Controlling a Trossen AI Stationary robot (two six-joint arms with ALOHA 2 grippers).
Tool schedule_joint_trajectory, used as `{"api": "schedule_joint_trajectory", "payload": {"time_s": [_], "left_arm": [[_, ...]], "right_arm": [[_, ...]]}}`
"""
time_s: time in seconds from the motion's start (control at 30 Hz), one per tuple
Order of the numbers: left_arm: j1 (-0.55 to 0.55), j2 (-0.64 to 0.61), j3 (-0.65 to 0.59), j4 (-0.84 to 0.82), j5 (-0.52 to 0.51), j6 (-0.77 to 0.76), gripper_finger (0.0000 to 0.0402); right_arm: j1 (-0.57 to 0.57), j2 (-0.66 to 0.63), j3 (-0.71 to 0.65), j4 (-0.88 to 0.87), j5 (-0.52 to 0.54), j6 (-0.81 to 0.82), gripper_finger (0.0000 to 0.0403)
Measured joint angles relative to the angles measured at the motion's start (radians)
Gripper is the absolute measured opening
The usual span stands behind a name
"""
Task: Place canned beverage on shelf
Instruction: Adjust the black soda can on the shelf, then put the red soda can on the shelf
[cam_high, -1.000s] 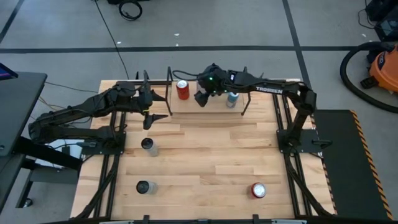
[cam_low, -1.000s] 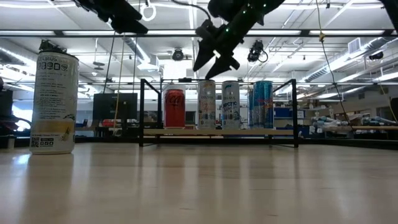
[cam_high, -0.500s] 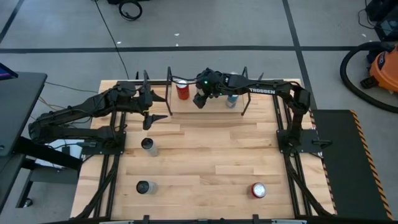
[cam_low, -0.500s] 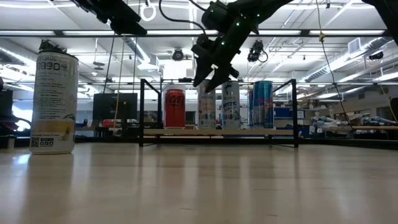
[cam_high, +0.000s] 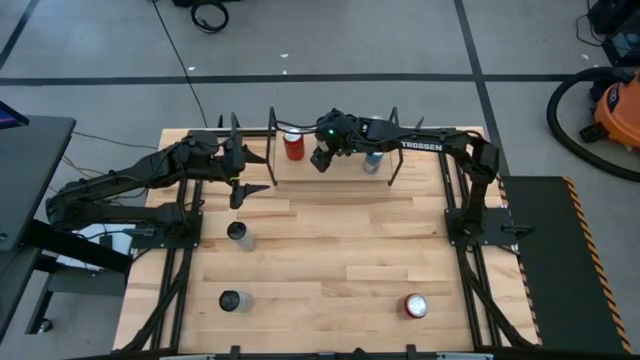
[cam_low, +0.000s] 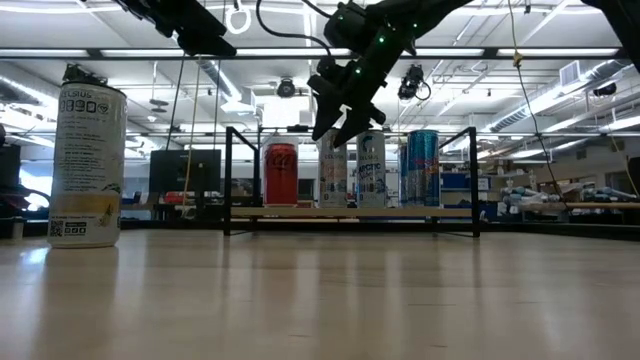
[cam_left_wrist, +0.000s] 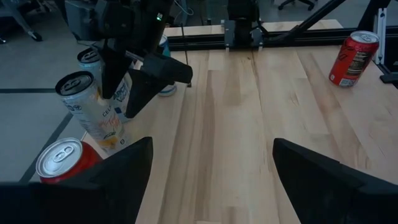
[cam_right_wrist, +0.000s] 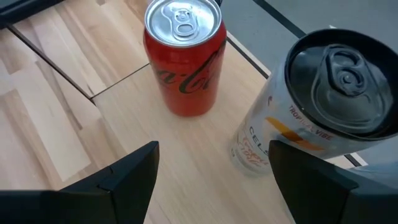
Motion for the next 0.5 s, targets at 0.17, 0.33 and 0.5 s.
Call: {"api": "schedule_joint_trajectory", "payload": {"time_s": [0.17, 0.33, 0.5], "left_arm": [[0.000, 0.000, 0.000, -0.008, 0.000, 0.000, 0.0332], [0.000, 0.000, 0.000, -0.027, 0.000, -0.001, 0.0332], [0.000, 0.000, 0.000, -0.030, 0.000, -0.003, 0.0332]], "right_arm": [[-0.001, 0.000, 0.000, 0.002, -0.023, -0.010, 0.0312], [0.020, -0.037, 0.000, -0.003, -0.192, -0.039, 0.0312], [0.063, -0.086, 0.000, -0.004, -0.276, -0.087, 0.0312]]}}
